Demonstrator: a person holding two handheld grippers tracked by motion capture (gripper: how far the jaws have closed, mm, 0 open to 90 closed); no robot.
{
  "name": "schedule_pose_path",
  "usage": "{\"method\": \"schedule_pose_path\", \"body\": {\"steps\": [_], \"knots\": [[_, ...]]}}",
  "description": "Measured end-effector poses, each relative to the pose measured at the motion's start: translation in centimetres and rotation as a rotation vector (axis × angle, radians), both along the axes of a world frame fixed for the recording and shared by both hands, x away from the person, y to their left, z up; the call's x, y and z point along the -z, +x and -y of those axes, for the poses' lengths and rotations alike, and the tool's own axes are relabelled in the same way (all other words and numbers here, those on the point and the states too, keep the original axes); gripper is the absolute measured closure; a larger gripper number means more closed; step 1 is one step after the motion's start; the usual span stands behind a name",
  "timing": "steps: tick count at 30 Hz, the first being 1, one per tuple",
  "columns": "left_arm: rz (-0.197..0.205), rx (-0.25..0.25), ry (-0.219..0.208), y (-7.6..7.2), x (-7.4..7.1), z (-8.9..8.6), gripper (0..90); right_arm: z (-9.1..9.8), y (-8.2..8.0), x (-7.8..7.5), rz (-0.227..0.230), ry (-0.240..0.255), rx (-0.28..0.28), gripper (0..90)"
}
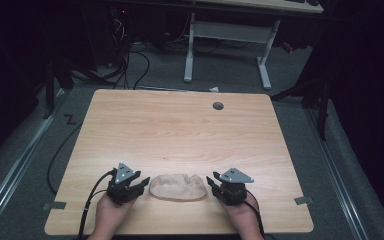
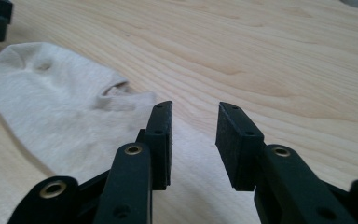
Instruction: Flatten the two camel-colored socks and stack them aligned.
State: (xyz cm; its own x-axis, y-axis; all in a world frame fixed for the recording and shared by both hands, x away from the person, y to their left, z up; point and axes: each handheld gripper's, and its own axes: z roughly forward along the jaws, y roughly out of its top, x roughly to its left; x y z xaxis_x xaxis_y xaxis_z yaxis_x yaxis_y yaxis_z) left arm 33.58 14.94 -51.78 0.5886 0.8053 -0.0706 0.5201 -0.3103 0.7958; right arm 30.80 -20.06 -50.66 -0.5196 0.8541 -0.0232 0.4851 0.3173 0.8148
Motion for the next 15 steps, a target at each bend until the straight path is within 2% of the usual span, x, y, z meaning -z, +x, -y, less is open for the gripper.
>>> {"method": "schedule_pose_path", "body": {"steps": [5, 9, 12, 15], "knots": [[0.015, -0.059, 0.025, 0.8, 0.2, -2.2, 54.1, 1.3, 0.7, -0.1, 0.007, 0.003, 0.048, 66.6], [0.037, -0.119, 0.045, 2.0, 0.5, -4.4, 53.5, 2.4, 1.7, 0.2, 0.012, -0.026, 0.089, 64.7], [0.046, -0.170, 0.036, 2.3, 0.9, -6.3, 53.3, 3.6, 2.4, 0.7, 0.005, -0.031, 0.135, 63.3], [0.013, -0.203, 0.041, 2.2, 1.6, -7.9, 53.8, 4.9, 2.6, 1.4, -0.015, -0.012, 0.190, 62.8]]}}
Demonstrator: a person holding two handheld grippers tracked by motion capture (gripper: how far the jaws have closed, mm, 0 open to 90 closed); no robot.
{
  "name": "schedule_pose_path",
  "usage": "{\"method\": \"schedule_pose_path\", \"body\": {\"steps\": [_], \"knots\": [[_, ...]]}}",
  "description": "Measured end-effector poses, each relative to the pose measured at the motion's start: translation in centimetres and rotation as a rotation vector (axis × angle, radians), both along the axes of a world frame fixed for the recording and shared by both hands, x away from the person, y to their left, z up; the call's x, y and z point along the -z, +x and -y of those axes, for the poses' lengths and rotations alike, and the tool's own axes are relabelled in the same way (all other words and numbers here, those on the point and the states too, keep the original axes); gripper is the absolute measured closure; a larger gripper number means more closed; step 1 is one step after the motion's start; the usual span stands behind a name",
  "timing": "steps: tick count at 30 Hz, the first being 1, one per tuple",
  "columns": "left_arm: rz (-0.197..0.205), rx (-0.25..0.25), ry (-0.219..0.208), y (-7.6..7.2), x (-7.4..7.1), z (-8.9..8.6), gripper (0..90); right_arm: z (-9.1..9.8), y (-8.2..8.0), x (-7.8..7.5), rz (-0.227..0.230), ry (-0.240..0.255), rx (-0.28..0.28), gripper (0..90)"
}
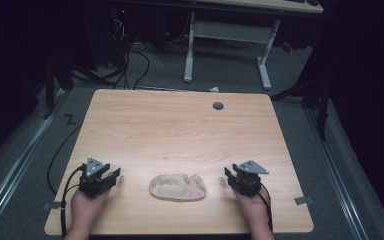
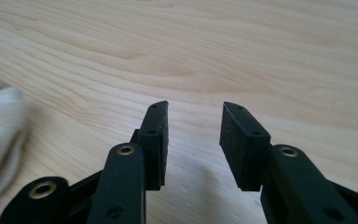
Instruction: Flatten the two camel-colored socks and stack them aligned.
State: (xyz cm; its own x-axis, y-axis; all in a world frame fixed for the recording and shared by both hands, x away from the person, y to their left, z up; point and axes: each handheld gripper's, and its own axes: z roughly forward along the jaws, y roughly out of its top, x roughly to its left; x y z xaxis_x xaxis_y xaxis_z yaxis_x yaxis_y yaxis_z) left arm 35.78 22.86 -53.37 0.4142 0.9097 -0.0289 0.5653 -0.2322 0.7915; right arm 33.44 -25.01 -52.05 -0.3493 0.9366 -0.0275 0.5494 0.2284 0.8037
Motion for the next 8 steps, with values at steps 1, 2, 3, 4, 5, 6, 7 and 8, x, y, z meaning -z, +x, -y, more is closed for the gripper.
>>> {"method": "schedule_pose_path", "body": {"steps": [1, 2, 3, 4, 5, 6, 7, 8], "knots": [[-0.005, 0.004, -0.017, -0.06, -0.04, -0.41, 53.8, 0.35, -0.06, 0.20, -0.002, 0.007, 0.013, 62.8], [0.001, 0.004, -0.009, -0.17, -0.15, -0.48, 53.9, 0.66, -0.16, 0.31, -0.002, 0.013, 0.024, 62.8], [0.008, 0.002, 0.007, -0.24, -0.21, -0.43, 53.9, 0.84, -0.26, 0.28, -0.002, 0.016, 0.027, 62.6], [0.008, 0.005, 0.017, -0.29, -0.24, -0.38, 53.9, 0.89, -0.32, 0.26, 0.002, 0.023, 0.029, 62.4], [0.001, 0.014, 0.000, -0.41, -0.30, -0.22, 53.9, 0.82, -0.47, 0.17, 0.003, 0.023, 0.030, 62.1], [0.001, 0.014, 0.000, -0.41, -0.30, -0.22, 54.0, 0.82, -0.47, 0.17, 0.003, 0.023, 0.030, 62.1], [0.005, 0.018, 0.004, -0.53, -0.35, -0.07, 54.0, 0.68, -0.53, 0.20, 0.011, 0.023, 0.021, 61.5], [0.007, 0.025, 0.016, -0.69, -0.47, 0.09, 54.0, 0.68, -0.53, 0.20, 0.011, 0.023, 0.021, 61.5]]}}
